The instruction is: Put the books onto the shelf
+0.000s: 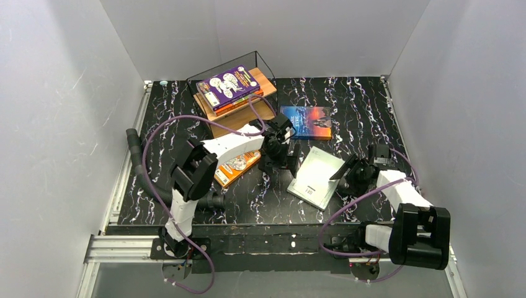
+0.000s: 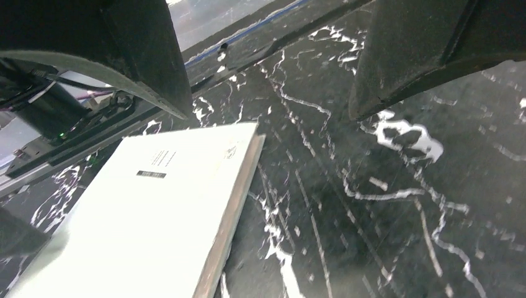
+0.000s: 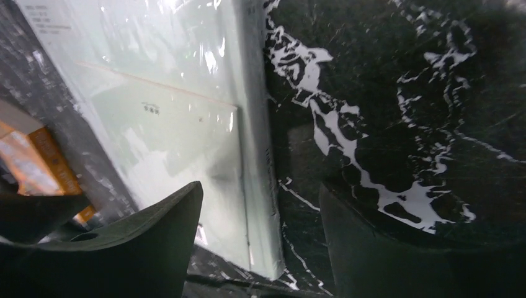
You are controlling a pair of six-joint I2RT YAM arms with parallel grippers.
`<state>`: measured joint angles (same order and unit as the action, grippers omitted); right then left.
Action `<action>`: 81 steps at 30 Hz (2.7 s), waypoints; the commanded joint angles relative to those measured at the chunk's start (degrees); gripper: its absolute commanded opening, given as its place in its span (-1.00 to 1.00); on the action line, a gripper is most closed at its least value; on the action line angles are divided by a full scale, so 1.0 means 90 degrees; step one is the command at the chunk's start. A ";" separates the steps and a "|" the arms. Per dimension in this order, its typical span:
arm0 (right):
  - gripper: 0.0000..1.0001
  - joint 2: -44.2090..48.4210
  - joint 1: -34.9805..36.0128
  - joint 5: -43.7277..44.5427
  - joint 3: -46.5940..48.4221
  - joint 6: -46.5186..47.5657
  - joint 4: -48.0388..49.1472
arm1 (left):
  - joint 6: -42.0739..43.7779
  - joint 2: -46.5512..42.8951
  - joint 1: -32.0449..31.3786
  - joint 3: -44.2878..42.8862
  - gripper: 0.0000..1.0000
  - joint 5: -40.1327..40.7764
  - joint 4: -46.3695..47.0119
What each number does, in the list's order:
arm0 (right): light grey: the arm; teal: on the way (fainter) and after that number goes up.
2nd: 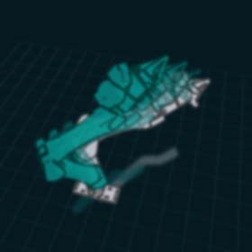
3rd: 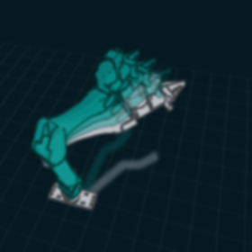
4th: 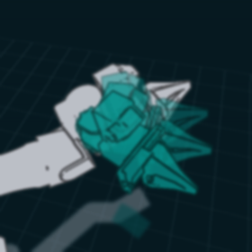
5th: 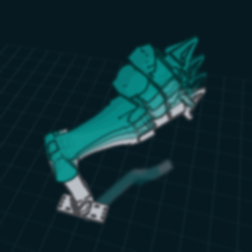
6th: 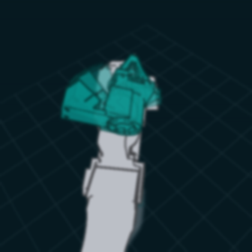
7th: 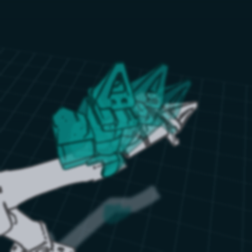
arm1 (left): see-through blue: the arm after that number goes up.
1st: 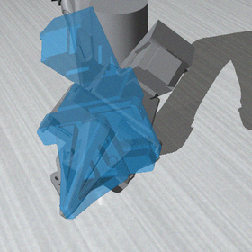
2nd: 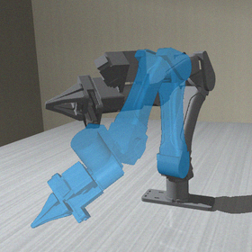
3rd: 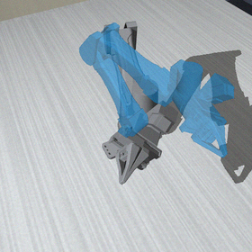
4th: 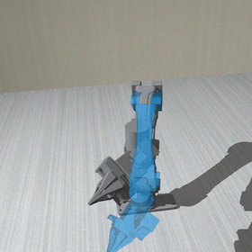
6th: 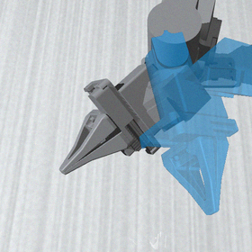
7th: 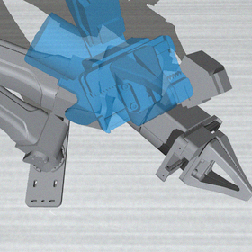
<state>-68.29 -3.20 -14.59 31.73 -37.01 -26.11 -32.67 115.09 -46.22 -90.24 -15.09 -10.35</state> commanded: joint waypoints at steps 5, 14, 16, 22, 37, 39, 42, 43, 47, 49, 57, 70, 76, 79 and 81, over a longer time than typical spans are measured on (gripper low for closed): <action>0.58 0.0122 -0.0313 -0.0922 -0.0716 0.0051 0.1213 | -0.0258 0.0747 -0.0022 -0.0669 0.97 -0.0787 0.0073; 0.59 -0.0038 -0.0311 -0.1566 -0.1046 -0.0118 0.2006 | -0.0956 0.1254 -0.0049 -0.0703 0.97 -0.1272 0.0721; 0.59 -0.0026 -0.0316 -0.1860 -0.1197 -0.0248 0.2344 | -0.1082 0.1253 -0.0057 -0.0580 0.97 -0.1371 0.0962; 0.58 0.0264 -0.0317 -0.2783 -0.1701 -0.0662 0.3548 | -0.1325 0.1293 -0.0055 -0.0449 0.94 -0.1606 0.1392; 0.58 0.2167 -0.0317 -0.3528 -0.2010 -0.1334 0.4341 | -0.1432 0.1365 -0.0053 -0.0438 0.83 -0.1796 0.1477; 0.58 0.2325 -0.0318 -0.3581 -0.2066 -0.1434 0.4517 | -0.1444 0.1378 -0.0066 -0.0431 0.83 -0.1797 0.1481; 0.59 0.2375 -0.0318 -0.3663 -0.2206 -0.1603 0.4872 | -0.1452 0.1376 -0.0060 -0.0430 0.83 -0.1813 0.1498; 0.59 0.2306 -0.0313 -0.3694 -0.2262 -0.1649 0.5000 | -0.1462 0.1374 -0.0060 -0.0432 0.83 -0.1814 0.1499; 0.59 0.1854 -0.0315 -0.3933 -0.2599 -0.2166 0.6189 | -0.1487 0.1379 -0.0064 -0.0432 0.84 -0.1845 0.1542; 0.59 0.1516 -0.0309 -0.4105 -0.2746 -0.2573 0.7019 | -0.1537 0.1400 -0.0060 -0.0428 0.84 -0.1871 0.1574; 0.59 0.1072 -0.0142 -0.4553 -0.2561 -0.3013 0.8002 | -0.1485 0.1319 -0.0064 -0.0384 0.87 -0.1870 0.1517; -0.20 0.0777 -0.0074 -0.3573 -0.1855 -0.1885 0.5919 | -0.1403 0.1149 -0.0063 -0.0370 0.87 -0.1903 0.1454; -0.16 0.0064 -0.0055 -0.3893 -0.1586 -0.2013 0.6415 | -0.1301 0.1057 -0.0069 -0.0289 0.87 -0.1926 0.1397; -0.10 -0.0126 -0.0008 -0.3977 -0.1481 -0.2003 0.6485 | -0.1270 0.1036 -0.0069 -0.0277 0.87 -0.1947 0.1395; -0.07 -0.0264 0.0043 -0.4051 -0.1416 -0.2001 0.6539 | -0.1241 0.1010 -0.0052 -0.0269 0.86 -0.1938 0.1380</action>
<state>-69.52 -4.75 -44.07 14.81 -53.80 25.41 -44.95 126.10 -44.91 -94.21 -29.74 5.50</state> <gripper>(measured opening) 0.456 0.934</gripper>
